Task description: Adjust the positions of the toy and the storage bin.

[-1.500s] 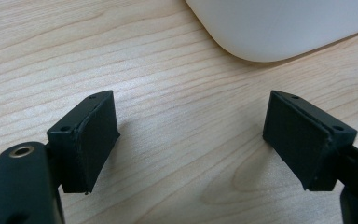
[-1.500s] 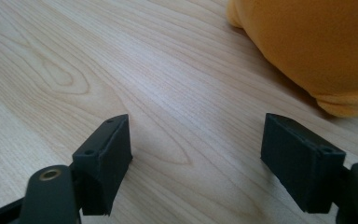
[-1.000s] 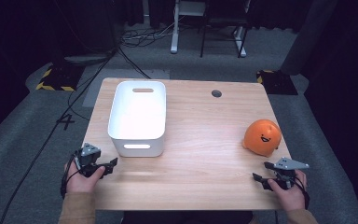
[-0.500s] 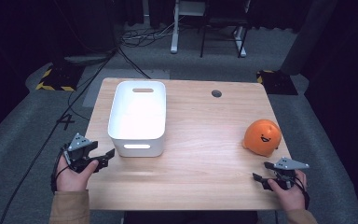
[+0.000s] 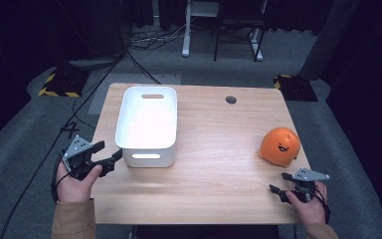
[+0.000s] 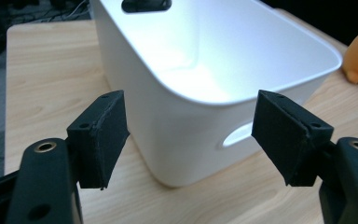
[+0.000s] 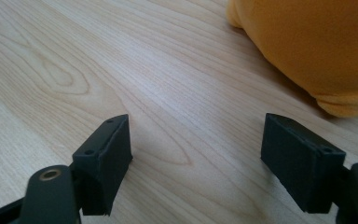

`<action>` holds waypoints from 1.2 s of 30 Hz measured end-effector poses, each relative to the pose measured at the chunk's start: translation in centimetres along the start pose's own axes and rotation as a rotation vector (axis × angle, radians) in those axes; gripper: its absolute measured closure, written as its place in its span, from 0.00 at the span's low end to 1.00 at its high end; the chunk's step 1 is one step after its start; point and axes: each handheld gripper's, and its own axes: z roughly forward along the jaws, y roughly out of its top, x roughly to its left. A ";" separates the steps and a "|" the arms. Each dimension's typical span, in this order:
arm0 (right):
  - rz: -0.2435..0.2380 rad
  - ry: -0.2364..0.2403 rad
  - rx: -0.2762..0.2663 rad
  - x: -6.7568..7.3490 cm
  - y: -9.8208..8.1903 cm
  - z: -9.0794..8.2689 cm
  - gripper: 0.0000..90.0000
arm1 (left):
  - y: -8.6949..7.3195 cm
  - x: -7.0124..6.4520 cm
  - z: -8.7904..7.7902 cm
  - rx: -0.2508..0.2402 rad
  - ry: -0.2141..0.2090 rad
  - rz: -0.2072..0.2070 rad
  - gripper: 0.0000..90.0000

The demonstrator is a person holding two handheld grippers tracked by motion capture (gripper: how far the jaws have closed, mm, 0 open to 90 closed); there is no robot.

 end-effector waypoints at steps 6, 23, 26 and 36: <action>0.000 0.000 0.000 0.0 0.0 0.0 0.28 | 0.7 0.2 1.0 -0.060 0.028 -0.012 0.32; -0.003 0.000 -0.001 0.0 0.0 0.0 0.28 | 1.1 1.1 5.0 -0.040 0.070 0.022 0.48; 0.000 0.000 0.000 0.0 0.0 0.0 0.28 | 1.0 1.1 5.2 -0.028 0.064 0.041 0.52; -0.001 -0.001 0.000 0.0 0.0 0.0 0.28 | 0.7 0.3 5.3 -0.024 0.056 0.048 0.56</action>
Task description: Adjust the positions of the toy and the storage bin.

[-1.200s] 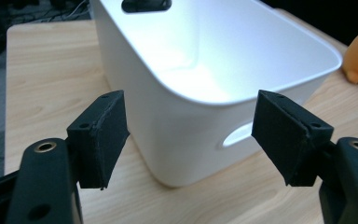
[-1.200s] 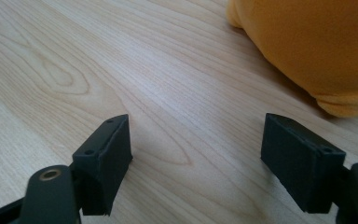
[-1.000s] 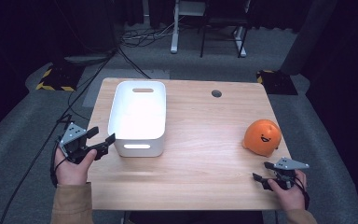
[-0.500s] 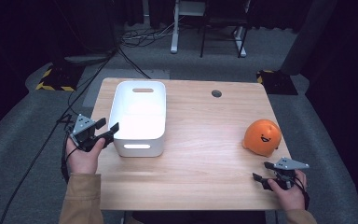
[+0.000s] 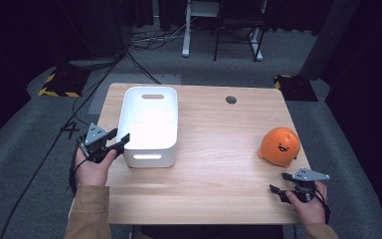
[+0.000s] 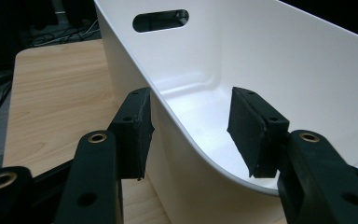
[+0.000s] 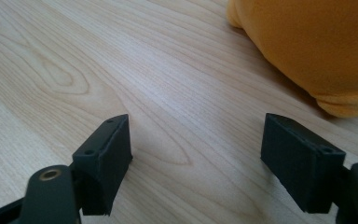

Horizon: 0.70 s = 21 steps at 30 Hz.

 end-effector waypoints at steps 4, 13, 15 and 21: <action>0.000 0.000 0.000 0.0 0.0 0.0 0.28 | 0.0 -0.9 0.2 -0.002 -0.028 0.004 0.55; -0.001 0.002 -0.001 0.0 0.0 0.0 0.28 | 0.0 -4.0 0.3 0.007 -0.051 0.075 0.53; -0.001 0.001 -0.001 0.0 0.0 0.0 0.28 | 0.0 -4.5 0.3 0.012 -0.059 0.088 0.53; -0.001 0.002 -0.001 0.0 0.0 0.0 0.28 | -0.2 -6.5 0.6 0.012 -0.112 0.102 0.53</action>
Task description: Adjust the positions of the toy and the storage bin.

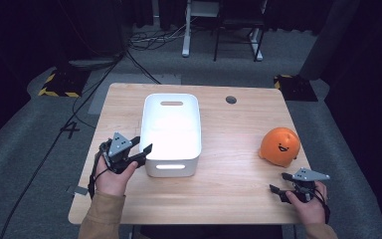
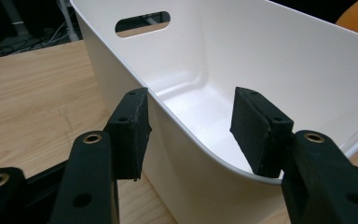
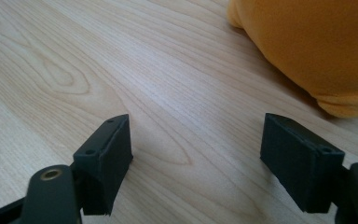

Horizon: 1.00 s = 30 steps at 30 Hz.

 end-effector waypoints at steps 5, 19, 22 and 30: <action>0.001 0.001 0.000 0.0 0.0 0.0 0.28 | -0.1 -1.3 0.4 0.001 -0.051 -0.015 0.50; 0.001 0.000 0.000 0.0 0.0 0.0 0.28 | 0.1 -6.4 0.9 0.042 -0.142 0.020 0.41; 0.000 0.000 0.000 0.0 0.0 0.0 0.28 | 0.2 -7.6 0.9 0.061 -0.161 0.049 0.39; 0.001 0.001 0.001 0.0 0.0 0.0 0.28 | 0.1 -9.6 0.8 0.073 -0.194 0.059 0.39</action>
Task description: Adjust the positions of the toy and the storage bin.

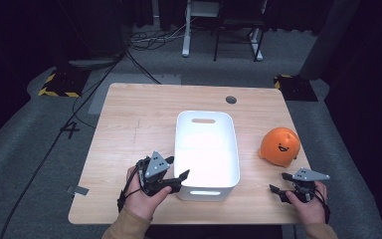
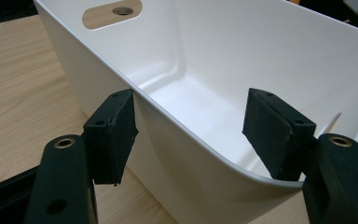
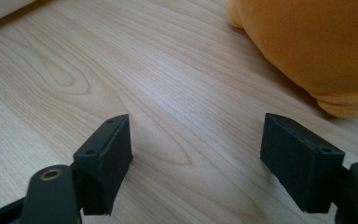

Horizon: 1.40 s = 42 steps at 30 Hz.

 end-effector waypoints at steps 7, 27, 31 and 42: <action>-0.001 -0.001 -0.001 0.0 0.0 0.0 0.28 | 0.1 -1.6 -0.1 0.027 -0.021 0.016 0.36; 0.002 0.001 -0.003 0.0 0.0 0.0 0.28 | 0.4 -3.6 -1.5 0.014 -0.060 -0.010 0.28; 0.003 0.001 -0.003 0.0 0.0 0.0 0.28 | 0.7 -3.0 -1.7 -0.002 -0.038 -0.002 0.26; 0.003 0.001 -0.002 0.0 0.0 0.0 0.28 | 1.3 0.7 -2.5 -0.050 0.075 0.006 0.25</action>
